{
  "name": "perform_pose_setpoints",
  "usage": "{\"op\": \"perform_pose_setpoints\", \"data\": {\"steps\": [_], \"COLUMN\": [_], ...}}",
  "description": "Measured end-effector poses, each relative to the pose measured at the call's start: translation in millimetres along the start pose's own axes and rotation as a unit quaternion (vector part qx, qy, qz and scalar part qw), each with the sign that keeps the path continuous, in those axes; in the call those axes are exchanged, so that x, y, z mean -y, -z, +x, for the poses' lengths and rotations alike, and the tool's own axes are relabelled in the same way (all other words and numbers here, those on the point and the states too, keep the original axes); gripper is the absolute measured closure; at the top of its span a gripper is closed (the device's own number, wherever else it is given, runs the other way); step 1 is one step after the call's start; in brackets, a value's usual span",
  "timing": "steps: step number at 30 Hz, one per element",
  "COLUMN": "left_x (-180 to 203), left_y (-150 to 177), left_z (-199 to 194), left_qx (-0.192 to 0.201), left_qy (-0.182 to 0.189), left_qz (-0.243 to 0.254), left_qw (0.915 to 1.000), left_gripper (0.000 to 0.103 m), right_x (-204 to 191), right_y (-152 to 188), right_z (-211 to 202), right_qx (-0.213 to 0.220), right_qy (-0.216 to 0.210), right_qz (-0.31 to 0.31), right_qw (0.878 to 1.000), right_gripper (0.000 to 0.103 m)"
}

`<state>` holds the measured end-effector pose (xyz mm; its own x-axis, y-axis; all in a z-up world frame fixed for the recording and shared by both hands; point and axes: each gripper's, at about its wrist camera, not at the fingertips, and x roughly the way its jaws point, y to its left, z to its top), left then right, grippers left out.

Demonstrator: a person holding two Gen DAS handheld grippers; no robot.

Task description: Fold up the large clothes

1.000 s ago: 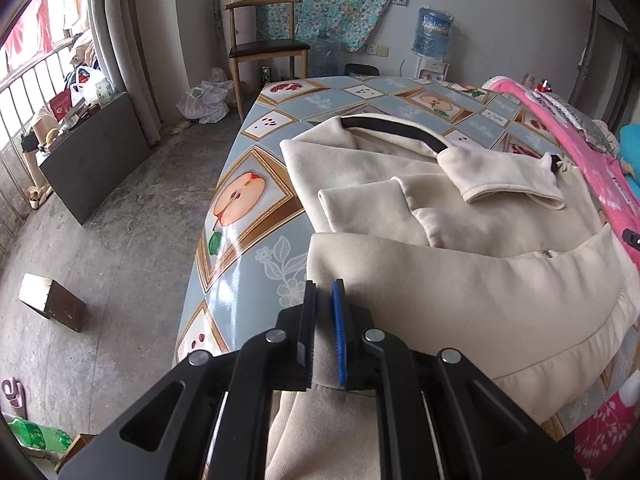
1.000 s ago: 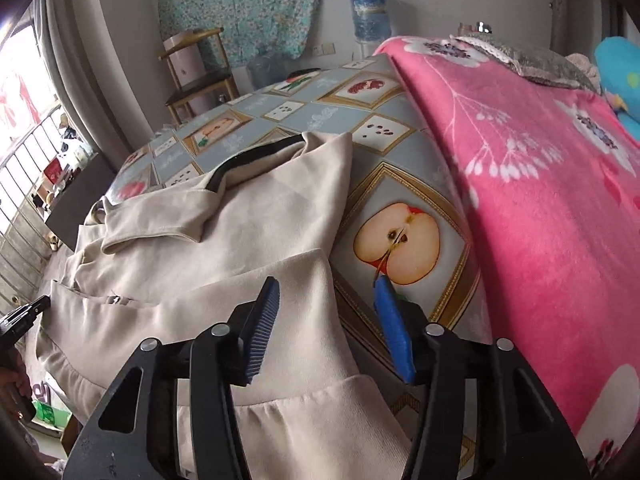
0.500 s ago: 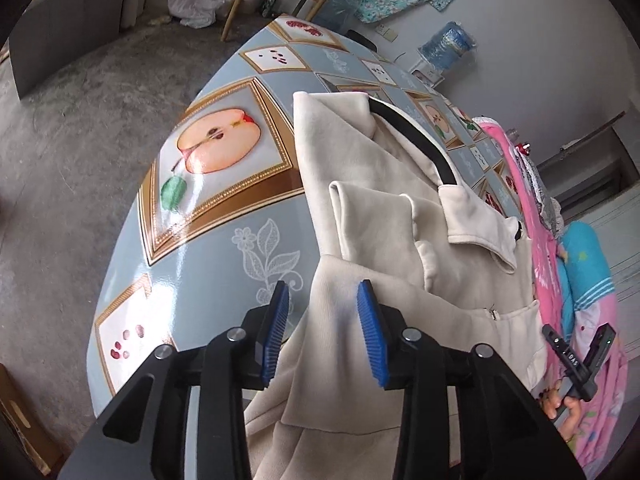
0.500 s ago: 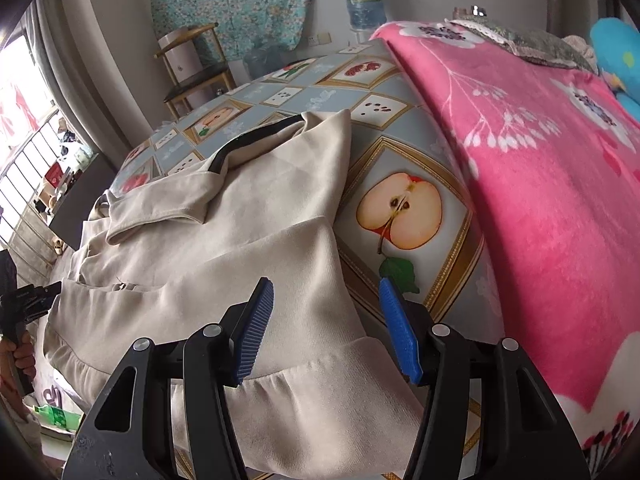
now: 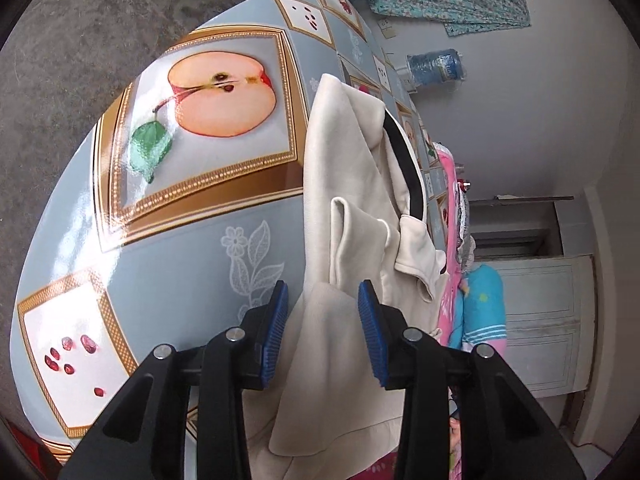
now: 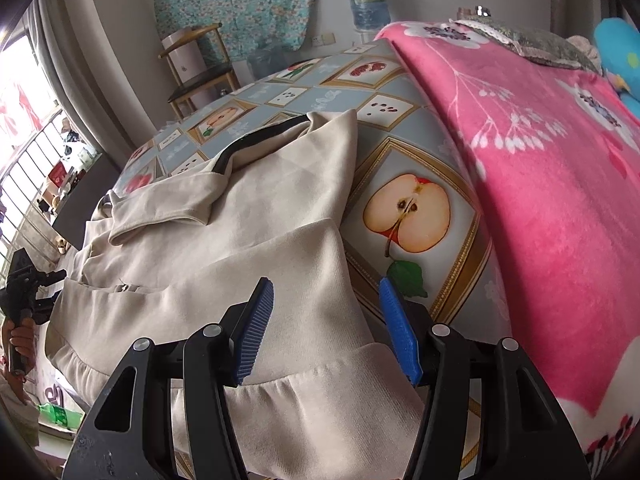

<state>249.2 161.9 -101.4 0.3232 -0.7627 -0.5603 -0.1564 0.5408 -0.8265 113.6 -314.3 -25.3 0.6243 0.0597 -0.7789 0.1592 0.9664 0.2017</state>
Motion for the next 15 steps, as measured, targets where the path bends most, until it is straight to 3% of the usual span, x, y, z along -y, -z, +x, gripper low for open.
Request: {"op": "perform_pose_setpoints", "data": {"steps": [4, 12, 15], "left_x": [5, 11, 7], "left_y": [1, 16, 19], "left_z": [0, -12, -12], "left_qx": [-0.015, -0.017, -0.023], "left_qy": [-0.004, 0.050, 0.035], "left_qz": [0.015, 0.053, 0.056], "left_qw": [0.9998, 0.9972, 0.9976], "left_gripper": [0.068, 0.068, 0.068], "right_x": [1, 2, 3], "right_y": [0, 0, 0], "right_z": [0, 1, 1], "right_qx": [0.000, -0.002, -0.001], "right_qy": [-0.001, -0.001, 0.002], "right_qz": [0.000, -0.002, -0.005], "right_qw": [1.000, 1.000, 1.000], "right_gripper": [0.049, 0.049, 0.049]}}
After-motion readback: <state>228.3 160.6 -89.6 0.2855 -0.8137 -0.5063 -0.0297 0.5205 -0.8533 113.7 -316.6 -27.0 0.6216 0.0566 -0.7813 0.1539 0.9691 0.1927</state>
